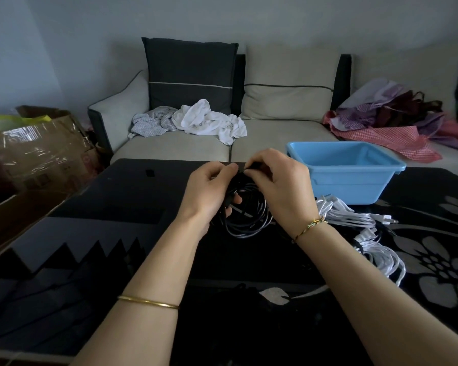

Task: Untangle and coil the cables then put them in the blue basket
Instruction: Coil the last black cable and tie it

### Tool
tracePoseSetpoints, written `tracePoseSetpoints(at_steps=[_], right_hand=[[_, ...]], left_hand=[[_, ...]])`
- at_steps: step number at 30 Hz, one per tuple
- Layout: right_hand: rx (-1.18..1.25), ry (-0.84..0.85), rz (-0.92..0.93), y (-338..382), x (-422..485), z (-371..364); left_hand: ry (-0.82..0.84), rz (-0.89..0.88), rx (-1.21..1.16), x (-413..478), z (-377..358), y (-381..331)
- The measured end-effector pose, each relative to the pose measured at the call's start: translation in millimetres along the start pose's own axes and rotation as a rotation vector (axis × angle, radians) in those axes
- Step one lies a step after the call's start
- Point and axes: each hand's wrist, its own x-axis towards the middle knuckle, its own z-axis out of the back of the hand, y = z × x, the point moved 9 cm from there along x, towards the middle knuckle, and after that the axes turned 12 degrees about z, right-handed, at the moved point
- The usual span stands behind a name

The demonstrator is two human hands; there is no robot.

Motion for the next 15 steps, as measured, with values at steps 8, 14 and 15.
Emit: tracePoseSetpoints(at_steps=[8, 14, 15], right_hand=[[0.107, 0.025, 0.004, -1, 5, 5], [0.3, 0.067, -0.149, -12, 8, 0], [0.341, 0.065, -0.175, -14, 9, -2]], left_hand=[[0.028, 0.007, 0.022, -1, -7, -2], [0.055, -0.005, 0.016, -3, -9, -3], [0.053, -0.018, 0.018, -4, -9, -5]])
